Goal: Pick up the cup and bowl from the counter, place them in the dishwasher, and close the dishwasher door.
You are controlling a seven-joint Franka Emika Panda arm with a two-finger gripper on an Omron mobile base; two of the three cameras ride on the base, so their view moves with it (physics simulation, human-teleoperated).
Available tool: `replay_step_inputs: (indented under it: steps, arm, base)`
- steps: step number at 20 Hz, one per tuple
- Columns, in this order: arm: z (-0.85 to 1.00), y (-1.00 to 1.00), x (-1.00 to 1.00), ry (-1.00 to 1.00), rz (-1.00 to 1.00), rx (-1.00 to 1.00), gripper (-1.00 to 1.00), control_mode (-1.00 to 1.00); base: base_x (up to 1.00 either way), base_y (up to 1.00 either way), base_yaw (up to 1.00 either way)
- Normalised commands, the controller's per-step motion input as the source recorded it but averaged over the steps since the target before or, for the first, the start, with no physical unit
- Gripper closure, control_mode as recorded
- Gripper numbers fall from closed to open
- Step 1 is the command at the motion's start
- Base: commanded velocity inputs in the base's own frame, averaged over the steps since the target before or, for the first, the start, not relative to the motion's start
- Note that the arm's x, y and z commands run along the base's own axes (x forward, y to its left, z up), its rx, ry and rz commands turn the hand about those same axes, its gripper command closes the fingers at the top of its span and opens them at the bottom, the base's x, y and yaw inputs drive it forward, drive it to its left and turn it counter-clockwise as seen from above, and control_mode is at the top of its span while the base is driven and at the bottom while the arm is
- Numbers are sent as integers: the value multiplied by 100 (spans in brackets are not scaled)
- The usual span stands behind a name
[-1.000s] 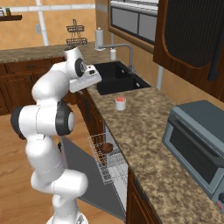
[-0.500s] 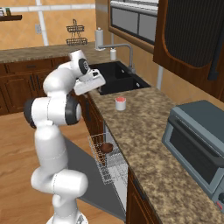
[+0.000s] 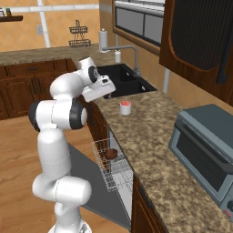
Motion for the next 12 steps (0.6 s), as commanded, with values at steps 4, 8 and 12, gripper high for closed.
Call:
replay_step_inputs:
  steps: [4,8,12]
  arm:
    - [-46,-4,45,-24,0,0,-100,-100]
    - [-31,-1,51,-18,0,0,-100,-100]
    - [-9,-8,27,-22,0,0,-100,-100]
  base:
    - [0,0,0]
    - [0,0,0]
    - [0,0,0]
